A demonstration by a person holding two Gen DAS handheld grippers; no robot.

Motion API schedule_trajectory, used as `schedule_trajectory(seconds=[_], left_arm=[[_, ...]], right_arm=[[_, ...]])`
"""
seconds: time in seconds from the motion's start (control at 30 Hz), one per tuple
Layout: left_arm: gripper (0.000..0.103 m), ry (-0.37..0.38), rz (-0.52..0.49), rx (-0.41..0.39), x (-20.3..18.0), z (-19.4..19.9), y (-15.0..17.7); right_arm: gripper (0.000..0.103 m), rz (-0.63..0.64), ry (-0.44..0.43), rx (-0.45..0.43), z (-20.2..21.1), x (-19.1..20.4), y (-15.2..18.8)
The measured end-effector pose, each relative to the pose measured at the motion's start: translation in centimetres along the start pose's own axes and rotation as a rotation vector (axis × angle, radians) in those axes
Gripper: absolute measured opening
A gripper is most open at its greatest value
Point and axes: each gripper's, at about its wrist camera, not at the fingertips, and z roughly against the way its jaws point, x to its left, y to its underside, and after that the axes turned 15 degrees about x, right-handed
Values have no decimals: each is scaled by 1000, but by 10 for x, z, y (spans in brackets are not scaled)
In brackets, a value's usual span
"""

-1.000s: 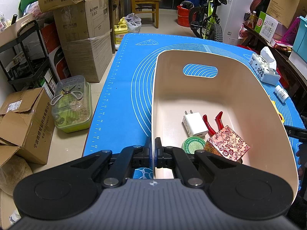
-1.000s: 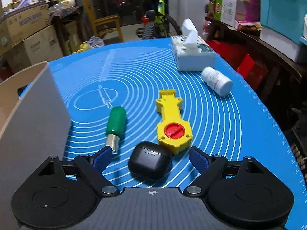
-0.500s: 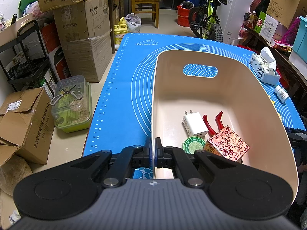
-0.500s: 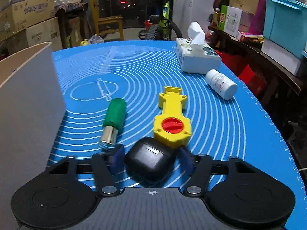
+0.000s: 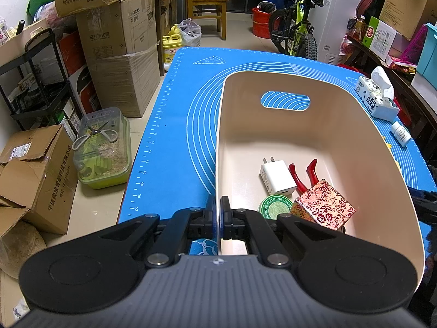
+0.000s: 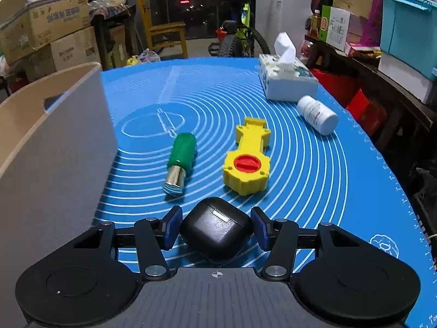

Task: Organize rigid objects
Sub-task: 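Carry the black earbud case into the bin and open the right gripper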

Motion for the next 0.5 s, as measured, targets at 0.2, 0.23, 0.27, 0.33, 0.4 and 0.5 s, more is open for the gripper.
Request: schedule_trajectory(seconds=[0.2, 0.23, 0.27, 0.33, 0.4, 0.5], left_arm=[[4, 1, 1, 0, 0, 0, 0], [4, 0, 0, 0, 0, 0, 0], [4, 0, 0, 0, 0, 0, 0], [4, 0, 0, 0, 0, 0, 0], [4, 0, 1, 0, 0, 0, 0], [4, 0, 0, 0, 0, 0, 0]], right_arm=[[59, 8, -45, -69, 30, 5, -7], [59, 12, -52, -83, 35, 7, -8], [59, 17, -61, -98, 41, 9, -11], [59, 29, -79, -129, 53, 14, -15], [59, 43, -96, -159, 64, 20, -20], [59, 61, -132, -195, 78, 31, -28]])
